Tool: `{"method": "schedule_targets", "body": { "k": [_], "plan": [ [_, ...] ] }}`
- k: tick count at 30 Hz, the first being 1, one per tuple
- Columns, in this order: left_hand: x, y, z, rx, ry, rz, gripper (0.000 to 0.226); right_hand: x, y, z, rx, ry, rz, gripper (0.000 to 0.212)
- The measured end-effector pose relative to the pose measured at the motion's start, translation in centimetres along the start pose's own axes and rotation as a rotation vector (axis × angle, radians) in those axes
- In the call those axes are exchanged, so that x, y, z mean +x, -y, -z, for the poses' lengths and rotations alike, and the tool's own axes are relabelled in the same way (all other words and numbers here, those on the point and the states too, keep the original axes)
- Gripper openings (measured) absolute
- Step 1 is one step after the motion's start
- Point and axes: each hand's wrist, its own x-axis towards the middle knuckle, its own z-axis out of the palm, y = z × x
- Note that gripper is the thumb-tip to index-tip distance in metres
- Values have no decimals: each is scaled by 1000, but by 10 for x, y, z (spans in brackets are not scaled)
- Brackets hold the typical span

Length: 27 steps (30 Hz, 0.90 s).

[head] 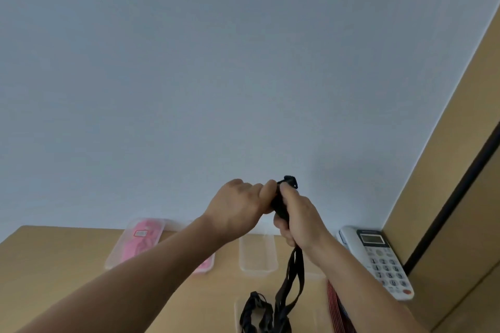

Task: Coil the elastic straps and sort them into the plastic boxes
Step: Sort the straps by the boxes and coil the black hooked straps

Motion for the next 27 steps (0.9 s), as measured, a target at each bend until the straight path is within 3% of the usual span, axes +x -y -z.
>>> {"method": "schedule_targets", "body": {
  "k": [2,4,6,9,12,15,18,22,25,27],
  "plan": [
    [-5,-1,-1,11,-59,-32,30,-1,0,3,29,0,-71,65],
    [-8,-3,-5,-20,-131,-66,24,-2,-2,3,73,-28,-104,58],
    [-10,-5,-7,-157,-88,-16,32,-4,-4,4,137,-51,-88,51],
    [-11,-11,-2,-653,179,328,54,-4,-4,9,205,-85,-11,52],
    [-6,-14,3,-1160,286,736,61,-5,-3,13,248,-90,58,50],
    [0,-11,10,-1396,432,798,49,-7,-8,12,164,-80,90,49],
    [-3,-15,10,-1322,359,791,34,-9,-14,11,99,-121,69,52],
    [-2,-22,11,-1008,234,755,17,-7,-18,10,-10,-199,12,57],
    [-1,-23,7,-696,182,653,20,-8,-15,10,-44,-202,-17,54],
    [-3,-20,1,-378,127,506,18,-8,-13,9,78,-166,-61,47]
  ]
}}
